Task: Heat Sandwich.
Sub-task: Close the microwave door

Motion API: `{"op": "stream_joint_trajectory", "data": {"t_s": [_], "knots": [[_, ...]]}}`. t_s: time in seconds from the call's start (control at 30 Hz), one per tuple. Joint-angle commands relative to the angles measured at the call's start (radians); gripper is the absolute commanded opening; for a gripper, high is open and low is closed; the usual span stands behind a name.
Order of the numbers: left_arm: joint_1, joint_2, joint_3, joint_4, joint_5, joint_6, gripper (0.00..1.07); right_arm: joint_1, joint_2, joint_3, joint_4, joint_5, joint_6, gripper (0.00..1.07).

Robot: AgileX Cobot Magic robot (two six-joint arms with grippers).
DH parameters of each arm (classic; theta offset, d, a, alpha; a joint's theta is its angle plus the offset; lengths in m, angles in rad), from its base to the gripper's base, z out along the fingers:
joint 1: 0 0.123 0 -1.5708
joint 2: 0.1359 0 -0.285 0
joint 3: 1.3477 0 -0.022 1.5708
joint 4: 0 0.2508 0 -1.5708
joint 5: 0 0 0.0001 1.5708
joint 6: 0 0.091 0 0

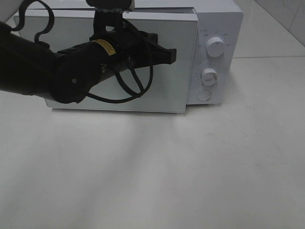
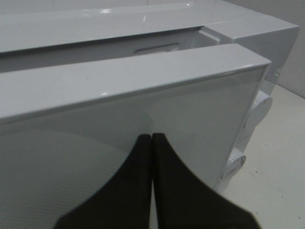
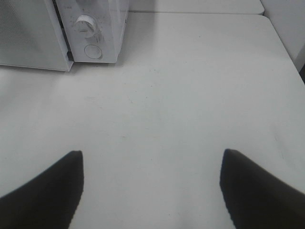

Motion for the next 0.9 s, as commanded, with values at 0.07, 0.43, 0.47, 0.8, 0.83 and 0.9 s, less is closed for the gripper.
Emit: {"op": "stream_joint_trajectory", "data": {"t_s": [0.07,0.43,0.47,0.8,0.83,0.9], "knots": [[-0.007,0.024,-0.05,-0.011,0.012,0.007,0.0,-0.007,-0.028,0.001,0.001,-0.003,-0.005,0.76],[-0.007,0.118,-0.202,-0.028,0.069,0.009,0.0,-0.007,-0.028,0.001,0.001,-0.003,-0.005,0.76],[-0.007,0.127,-0.212,-0.028,0.069,0.012,0.0,-0.007,-0.028,0.001,0.001,-0.003,-0.005,0.76],[-0.002,0.188,-0.297,-0.028,0.078,0.027,0.0,-0.007,-0.028,0.001,0.001,-0.003,-0.005,0.76],[0.008,0.196,-0.313,-0.033,0.084,0.026,0.0,-0.007,-0.028,0.001,0.001,-0.003,-0.005,0.76],[0.009,0.199,-0.318,-0.037,0.084,0.026,0.0,-0.007,-0.028,0.001,0.001,-0.003,-0.005,0.76]]}}
